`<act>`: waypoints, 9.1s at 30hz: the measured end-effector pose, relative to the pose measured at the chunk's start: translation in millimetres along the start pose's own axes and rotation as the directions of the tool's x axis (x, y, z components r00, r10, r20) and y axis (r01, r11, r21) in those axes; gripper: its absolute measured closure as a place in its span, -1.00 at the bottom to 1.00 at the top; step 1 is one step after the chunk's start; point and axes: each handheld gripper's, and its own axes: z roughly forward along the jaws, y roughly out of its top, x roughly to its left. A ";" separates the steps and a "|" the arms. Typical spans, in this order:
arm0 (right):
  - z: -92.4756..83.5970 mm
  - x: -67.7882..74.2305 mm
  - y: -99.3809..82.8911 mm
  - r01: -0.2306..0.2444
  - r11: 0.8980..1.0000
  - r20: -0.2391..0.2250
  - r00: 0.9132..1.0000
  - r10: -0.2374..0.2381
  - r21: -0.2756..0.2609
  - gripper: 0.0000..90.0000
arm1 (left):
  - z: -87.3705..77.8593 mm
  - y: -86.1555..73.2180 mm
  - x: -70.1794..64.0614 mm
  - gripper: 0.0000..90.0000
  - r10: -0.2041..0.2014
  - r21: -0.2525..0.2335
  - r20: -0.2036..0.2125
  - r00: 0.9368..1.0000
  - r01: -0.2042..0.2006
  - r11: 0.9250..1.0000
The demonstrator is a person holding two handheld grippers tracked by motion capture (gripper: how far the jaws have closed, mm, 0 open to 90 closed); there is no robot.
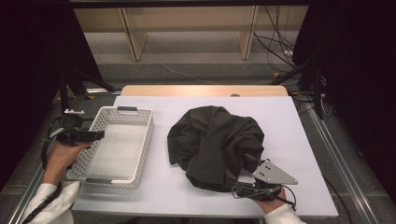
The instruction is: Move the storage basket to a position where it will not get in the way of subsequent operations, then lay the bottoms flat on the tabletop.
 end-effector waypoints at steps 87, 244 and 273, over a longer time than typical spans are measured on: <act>4.2 2.9 0.5 0.025 1.000 -0.009 1.000 -0.025 0.010 -0.52 | 1.6 12.8 -14.3 -0.64 -0.086 -0.015 -0.012 0.996 0.086 0.996; 84.8 7.5 24.6 0.126 0.908 -0.101 0.991 -0.093 0.399 0.90 | -10.2 -37.8 -218.2 -0.74 0.314 -0.207 0.382 0.869 -0.251 0.946; 45.2 -136.9 48.1 -0.103 0.960 0.291 0.956 0.024 0.260 0.53 | -8.1 -35.5 -223.0 -0.74 0.330 -0.210 0.386 0.861 -0.266 0.941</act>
